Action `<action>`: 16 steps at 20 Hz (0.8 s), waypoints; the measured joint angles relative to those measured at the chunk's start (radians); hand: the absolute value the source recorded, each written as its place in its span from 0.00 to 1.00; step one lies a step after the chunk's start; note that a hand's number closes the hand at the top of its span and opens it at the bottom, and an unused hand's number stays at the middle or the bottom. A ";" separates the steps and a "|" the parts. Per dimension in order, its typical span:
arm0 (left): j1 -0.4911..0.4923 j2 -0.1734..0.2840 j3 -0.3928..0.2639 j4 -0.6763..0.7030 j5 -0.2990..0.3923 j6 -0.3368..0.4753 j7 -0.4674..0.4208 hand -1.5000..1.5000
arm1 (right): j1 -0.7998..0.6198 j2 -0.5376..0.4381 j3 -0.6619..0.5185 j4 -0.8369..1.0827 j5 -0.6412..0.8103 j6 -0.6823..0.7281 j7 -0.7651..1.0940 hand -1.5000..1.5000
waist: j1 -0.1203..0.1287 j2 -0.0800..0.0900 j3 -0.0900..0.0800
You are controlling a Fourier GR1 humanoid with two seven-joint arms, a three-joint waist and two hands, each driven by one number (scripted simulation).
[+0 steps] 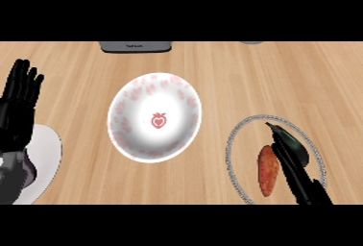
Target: Pick the sweet potato from the placemat and place it in the bowl
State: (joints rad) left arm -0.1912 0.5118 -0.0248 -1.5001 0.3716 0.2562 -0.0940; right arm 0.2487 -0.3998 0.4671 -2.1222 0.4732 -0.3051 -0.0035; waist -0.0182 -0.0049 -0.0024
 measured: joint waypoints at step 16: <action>-0.016 0.005 0.032 0.017 0.001 -0.053 0.003 0.50 | 0.002 -0.398 -0.169 -0.230 -0.022 0.559 0.555 0.00 | 0.015 0.005 0.000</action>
State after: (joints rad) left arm -0.2072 0.5167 0.0073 -1.4835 0.3727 0.2032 -0.0909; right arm 0.2510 -0.7979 0.2981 -2.3520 0.4510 0.2541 0.5516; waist -0.0033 0.0005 -0.0027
